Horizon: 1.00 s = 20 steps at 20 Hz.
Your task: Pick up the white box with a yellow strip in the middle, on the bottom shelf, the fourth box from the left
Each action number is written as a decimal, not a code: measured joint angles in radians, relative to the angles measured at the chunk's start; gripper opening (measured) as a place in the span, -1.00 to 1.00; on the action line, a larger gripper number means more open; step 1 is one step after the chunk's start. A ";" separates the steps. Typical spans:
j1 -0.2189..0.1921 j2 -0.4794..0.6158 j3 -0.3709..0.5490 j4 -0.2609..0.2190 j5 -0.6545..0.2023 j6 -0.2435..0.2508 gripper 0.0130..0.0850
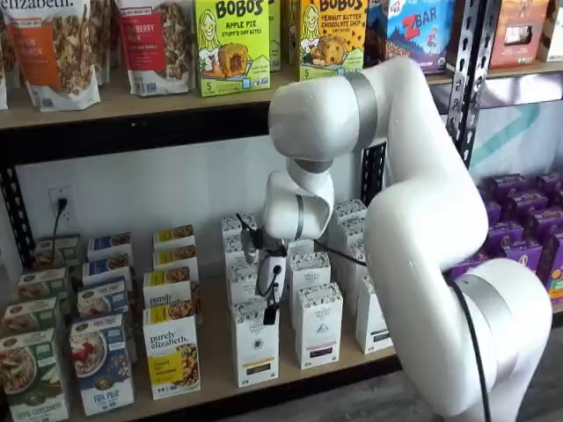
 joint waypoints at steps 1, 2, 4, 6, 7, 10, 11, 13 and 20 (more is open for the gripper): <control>0.001 0.006 -0.005 -0.004 0.001 0.005 1.00; 0.002 0.012 -0.012 -0.008 0.001 0.010 1.00; 0.005 0.023 -0.023 -0.013 0.003 0.016 1.00; 0.007 0.033 -0.035 -0.029 0.008 0.033 1.00; 0.008 0.038 -0.040 -0.037 0.010 0.041 1.00; 0.012 0.056 -0.056 -0.069 0.012 0.073 1.00; 0.013 0.061 -0.061 -0.079 0.013 0.083 1.00; 0.016 0.070 -0.068 -0.091 0.012 0.095 1.00; 0.018 0.094 -0.088 -0.097 0.010 0.103 1.00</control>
